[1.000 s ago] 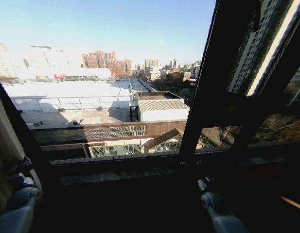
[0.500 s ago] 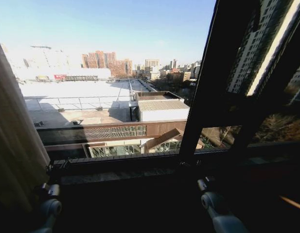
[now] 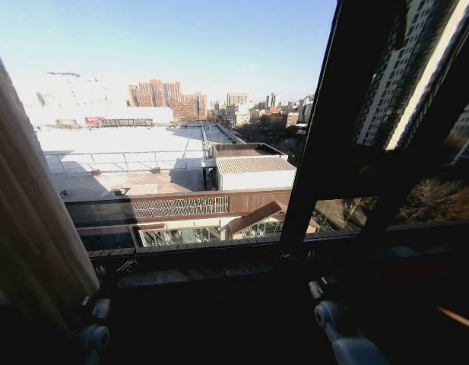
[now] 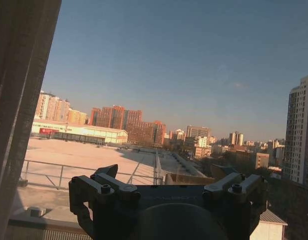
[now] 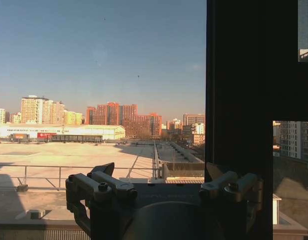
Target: Open the curtains by pulling them apart, changing their state from closed to fully open.
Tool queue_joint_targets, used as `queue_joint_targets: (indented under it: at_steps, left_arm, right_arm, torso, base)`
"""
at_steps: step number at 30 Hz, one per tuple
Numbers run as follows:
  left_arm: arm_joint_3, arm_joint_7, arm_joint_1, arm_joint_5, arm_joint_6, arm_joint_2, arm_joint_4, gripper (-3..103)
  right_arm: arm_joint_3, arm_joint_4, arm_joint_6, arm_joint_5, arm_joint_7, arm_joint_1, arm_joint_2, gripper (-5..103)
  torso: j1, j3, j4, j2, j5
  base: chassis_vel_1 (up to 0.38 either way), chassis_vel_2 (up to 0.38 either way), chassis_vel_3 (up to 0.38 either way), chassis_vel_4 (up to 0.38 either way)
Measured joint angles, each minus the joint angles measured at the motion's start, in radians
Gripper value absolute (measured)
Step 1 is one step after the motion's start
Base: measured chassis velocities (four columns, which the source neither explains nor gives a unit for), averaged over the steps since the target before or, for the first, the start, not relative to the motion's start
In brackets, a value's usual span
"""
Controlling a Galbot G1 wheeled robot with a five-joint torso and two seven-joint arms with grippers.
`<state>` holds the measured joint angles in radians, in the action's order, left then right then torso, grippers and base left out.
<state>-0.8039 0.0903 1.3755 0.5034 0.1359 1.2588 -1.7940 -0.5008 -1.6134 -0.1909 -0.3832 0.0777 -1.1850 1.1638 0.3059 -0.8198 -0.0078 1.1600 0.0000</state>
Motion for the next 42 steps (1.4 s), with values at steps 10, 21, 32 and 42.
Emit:
queue_joint_targets:
  at_steps: [10, 21, 32, 42]
  left_arm:
    - [-0.002, 0.027, -0.002, -0.008, 0.018, -0.005, 0.003, 100]
    - [-0.002, 0.027, -0.003, -0.008, 0.018, -0.006, 0.006, 100]
    - [-0.003, 0.027, -0.004, -0.008, 0.018, -0.007, 0.007, 100]
    - [-0.003, 0.026, -0.004, -0.007, 0.018, -0.007, 0.007, 100]
  right_arm:
    - [0.0, 0.0, 0.0, 0.0, 0.0, 0.0, 0.0, 100]
    - [0.0, 0.0, 0.0, 0.0, 0.0, 0.0, 0.0, 100]
    - [0.0, 0.0, 0.0, 0.0, 0.0, 0.0, 0.0, 100]
    - [0.0, 0.0, 0.0, 0.0, 0.0, 0.0, 0.0, 100]
  torso:
    - [0.0, 0.0, 0.0, 0.0, 0.0]
    - [0.0, 0.0, 0.0, 0.0, 0.0]
    - [0.0, 0.0, 0.0002, 0.0, -0.0001]
    - [0.0, 0.0, 0.0002, 0.0, -0.0002]
  base:
    - [0.0, 0.0, 0.0, 0.0]
    - [0.0, 0.0, 0.0, 0.0]
    - [-0.02, -0.02, 0.023, 0.019]
    - [-0.176, -0.174, 0.177, 0.163]
